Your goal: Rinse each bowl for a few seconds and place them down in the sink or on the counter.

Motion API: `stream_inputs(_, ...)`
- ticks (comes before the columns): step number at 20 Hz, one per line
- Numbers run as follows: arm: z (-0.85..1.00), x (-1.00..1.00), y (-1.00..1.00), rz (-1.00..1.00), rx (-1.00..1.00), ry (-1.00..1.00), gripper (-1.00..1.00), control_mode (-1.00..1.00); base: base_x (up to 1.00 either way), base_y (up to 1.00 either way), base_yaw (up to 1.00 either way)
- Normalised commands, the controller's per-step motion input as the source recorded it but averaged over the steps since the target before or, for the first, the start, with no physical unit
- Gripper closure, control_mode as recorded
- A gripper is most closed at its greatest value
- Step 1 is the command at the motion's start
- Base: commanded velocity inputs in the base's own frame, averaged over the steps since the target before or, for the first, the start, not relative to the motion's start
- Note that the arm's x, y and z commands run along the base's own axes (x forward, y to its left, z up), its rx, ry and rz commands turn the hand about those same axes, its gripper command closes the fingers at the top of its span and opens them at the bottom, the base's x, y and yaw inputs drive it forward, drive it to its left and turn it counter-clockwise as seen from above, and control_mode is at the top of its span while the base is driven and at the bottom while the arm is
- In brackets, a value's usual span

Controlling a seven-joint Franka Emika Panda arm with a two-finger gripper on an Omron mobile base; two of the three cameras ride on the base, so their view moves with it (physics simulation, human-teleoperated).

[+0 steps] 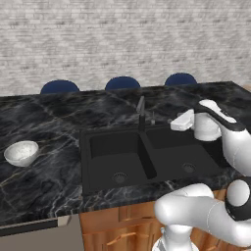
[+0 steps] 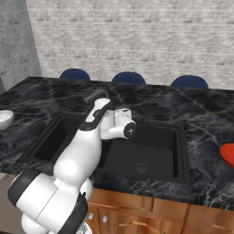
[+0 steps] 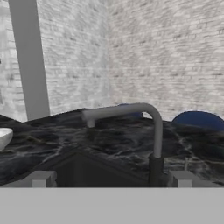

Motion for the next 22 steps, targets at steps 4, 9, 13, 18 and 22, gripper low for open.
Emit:
stream_inputs(4,-0.10,0.33,0.00,0.02,0.02,0.00,-1.00,-1.00,0.00,0.00,0.00)
stream_inputs(9,-0.11,0.29,0.00,0.00,0.00,-0.03,-1.00,-1.00,0.00,0.00,0.00)
stream_inputs(13,-0.17,0.36,0.00,0.00,0.00,-0.02,-1.00,-1.00,0.00,0.00,0.00)
stream_inputs(18,-0.19,0.38,0.00,0.00,0.00,0.00,-1.00,-1.00,0.00,0.00,0.00)
stream_inputs(22,-0.13,0.35,-0.02,0.00,0.00,0.00,-1.00,-1.00,0.00,0.00,0.00)
